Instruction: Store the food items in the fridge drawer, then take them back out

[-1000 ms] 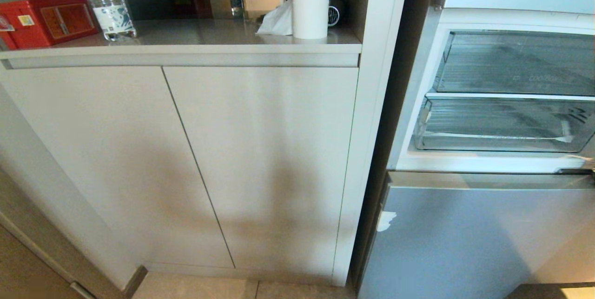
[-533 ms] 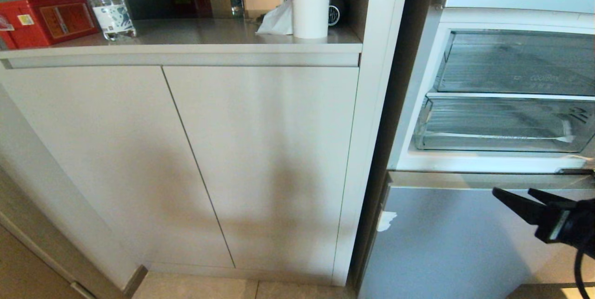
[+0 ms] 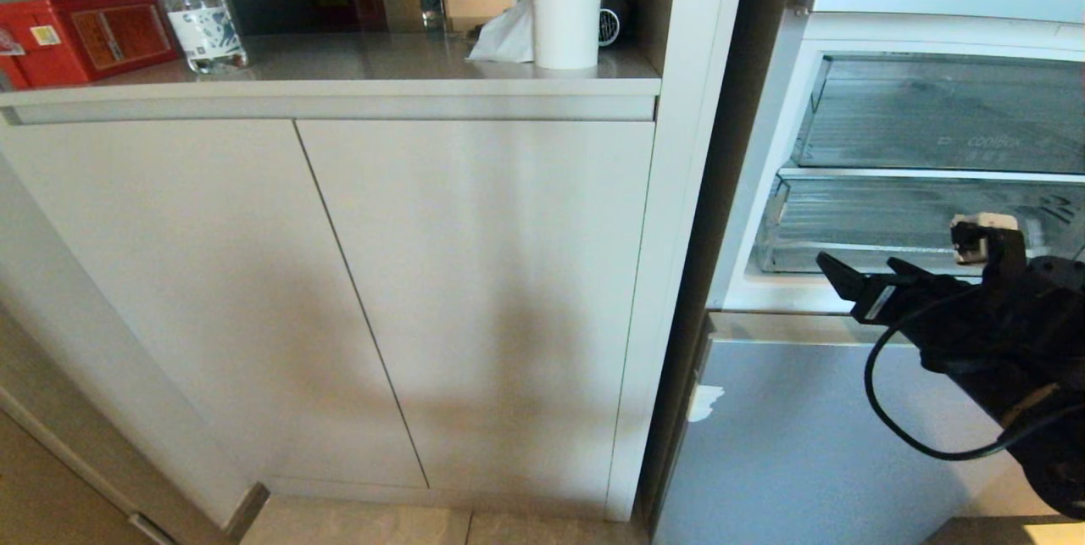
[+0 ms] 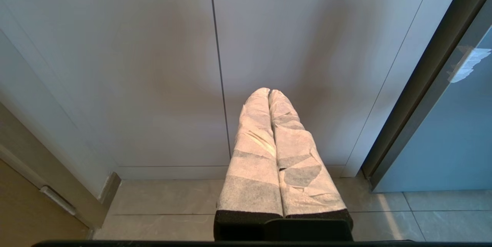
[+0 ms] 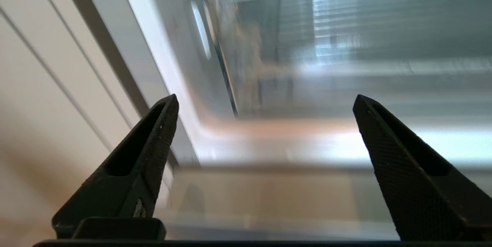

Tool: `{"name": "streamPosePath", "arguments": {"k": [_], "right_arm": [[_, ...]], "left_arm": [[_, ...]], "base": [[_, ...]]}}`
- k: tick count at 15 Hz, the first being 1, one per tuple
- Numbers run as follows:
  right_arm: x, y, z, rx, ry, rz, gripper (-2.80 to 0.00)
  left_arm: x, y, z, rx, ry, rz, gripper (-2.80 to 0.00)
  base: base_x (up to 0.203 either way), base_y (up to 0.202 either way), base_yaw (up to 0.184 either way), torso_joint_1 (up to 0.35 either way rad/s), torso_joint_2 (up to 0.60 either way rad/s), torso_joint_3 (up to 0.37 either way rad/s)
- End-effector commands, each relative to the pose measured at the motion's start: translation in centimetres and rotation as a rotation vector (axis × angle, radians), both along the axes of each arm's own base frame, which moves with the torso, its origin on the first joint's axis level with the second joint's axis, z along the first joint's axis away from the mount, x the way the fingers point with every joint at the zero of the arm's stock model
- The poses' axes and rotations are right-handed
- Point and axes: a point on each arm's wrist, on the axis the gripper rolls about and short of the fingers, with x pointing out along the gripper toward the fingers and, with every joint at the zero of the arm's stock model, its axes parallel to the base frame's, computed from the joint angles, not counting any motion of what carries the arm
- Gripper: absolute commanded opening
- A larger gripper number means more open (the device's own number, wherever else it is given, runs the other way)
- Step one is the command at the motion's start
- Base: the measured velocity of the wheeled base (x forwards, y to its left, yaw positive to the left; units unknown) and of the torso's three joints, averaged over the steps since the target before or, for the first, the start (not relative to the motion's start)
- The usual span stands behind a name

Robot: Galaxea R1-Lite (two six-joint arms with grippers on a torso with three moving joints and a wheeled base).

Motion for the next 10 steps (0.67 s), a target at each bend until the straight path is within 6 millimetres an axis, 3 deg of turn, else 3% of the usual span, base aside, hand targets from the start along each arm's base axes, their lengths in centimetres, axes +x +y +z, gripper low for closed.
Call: {"name": "streamPosePath", "arguments": {"k": [1,10], "right_arm": [[2.3,0.6,-0.9,-0.007,-0.013,0.010,0.00],[6.6,1.6,-0.7,-0.072,-0.091,-0.025,0.00]], "left_arm": [[0.0,0.0,0.0,0.000,0.002,0.001,-2.80],[0.0,0.0,0.0,0.000,0.000,0.001,-2.80]], "base": [[0.000,0.000,0.000,0.000,0.00,0.000],[0.000,0.000,0.000,0.000,0.00,0.000]]}}
